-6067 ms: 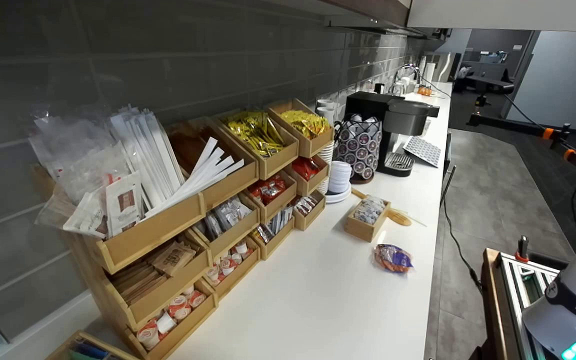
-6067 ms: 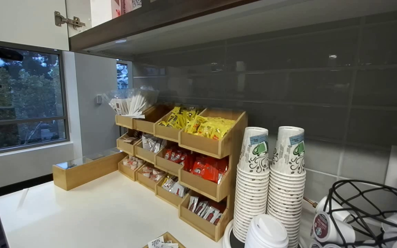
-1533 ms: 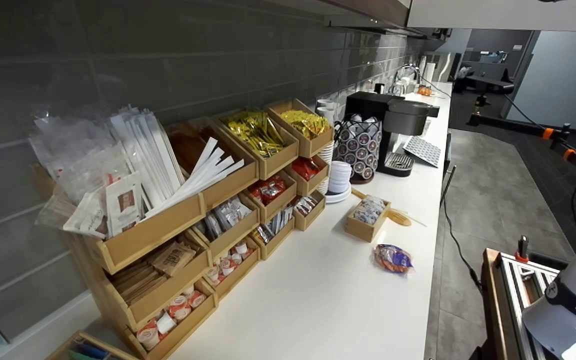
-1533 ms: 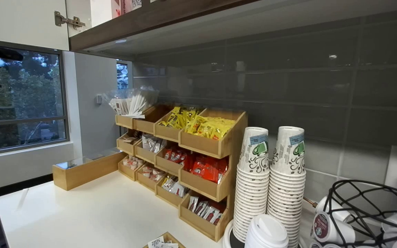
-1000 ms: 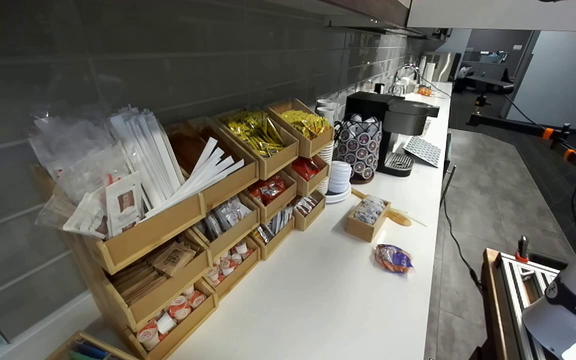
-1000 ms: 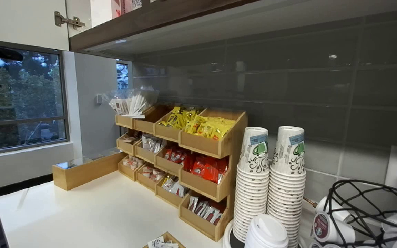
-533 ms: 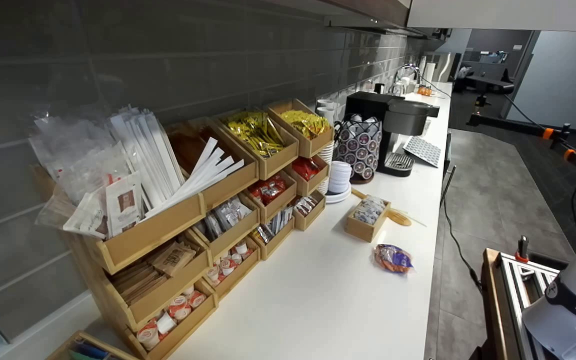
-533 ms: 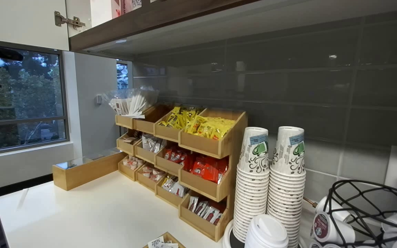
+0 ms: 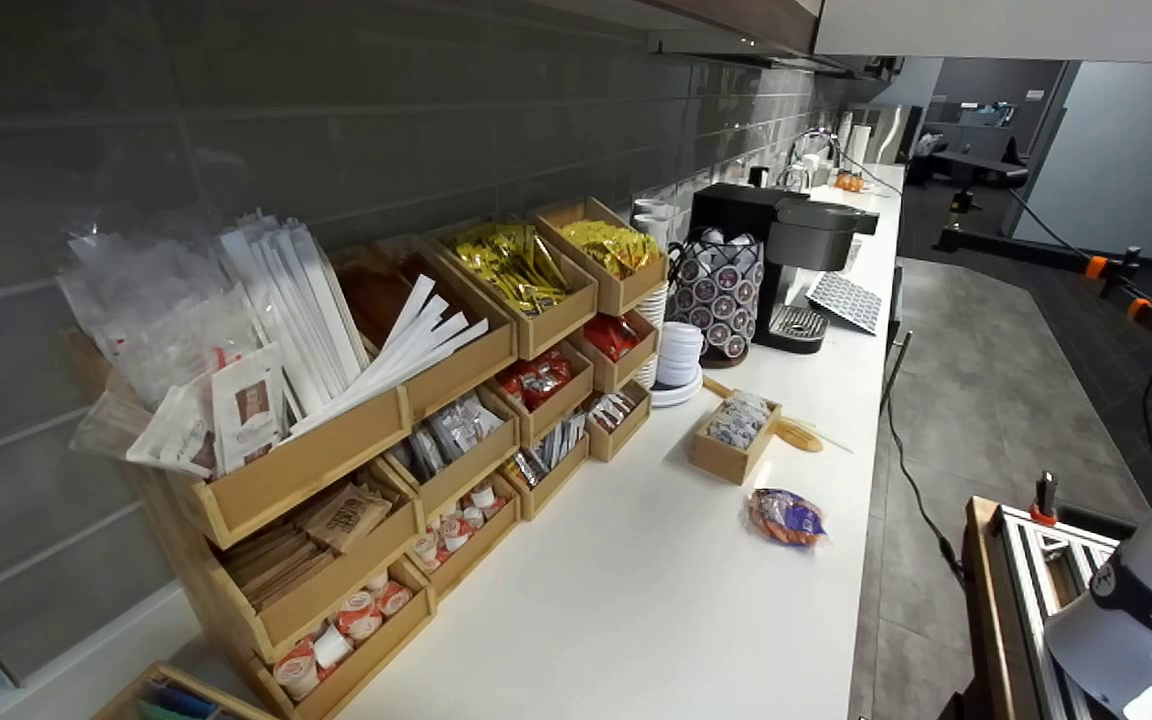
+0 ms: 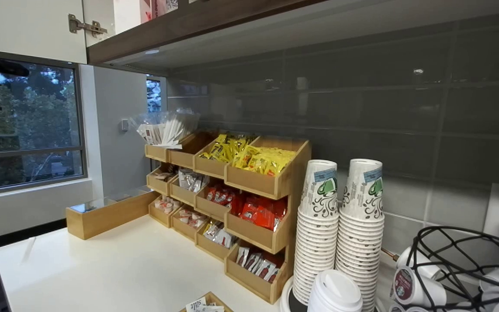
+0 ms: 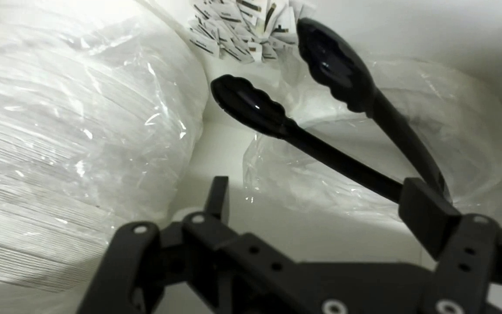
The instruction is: Put the black tongs in the upper cabinet.
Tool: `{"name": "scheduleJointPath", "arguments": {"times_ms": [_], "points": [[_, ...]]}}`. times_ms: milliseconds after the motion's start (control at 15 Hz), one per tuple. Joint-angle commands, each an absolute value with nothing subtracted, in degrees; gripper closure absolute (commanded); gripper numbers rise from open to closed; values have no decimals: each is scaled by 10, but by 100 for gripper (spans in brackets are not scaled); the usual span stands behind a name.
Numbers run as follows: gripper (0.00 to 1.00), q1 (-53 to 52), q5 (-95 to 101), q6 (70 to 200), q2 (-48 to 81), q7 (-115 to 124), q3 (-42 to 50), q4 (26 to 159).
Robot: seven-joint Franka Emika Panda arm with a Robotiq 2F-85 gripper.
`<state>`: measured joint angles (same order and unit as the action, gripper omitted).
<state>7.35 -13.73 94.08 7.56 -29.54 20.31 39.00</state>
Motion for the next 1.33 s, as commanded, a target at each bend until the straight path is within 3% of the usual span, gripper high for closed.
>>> {"name": "scheduleJointPath", "arguments": {"times_ms": [0, 667, 1267], "points": [[0, 68, -90, 892, 80, -227, 212, 361], [0, 87, -95, 748, 6, -156, 217, 401], [0, 84, -151, 790, -88, -202, 199, 551]]}}
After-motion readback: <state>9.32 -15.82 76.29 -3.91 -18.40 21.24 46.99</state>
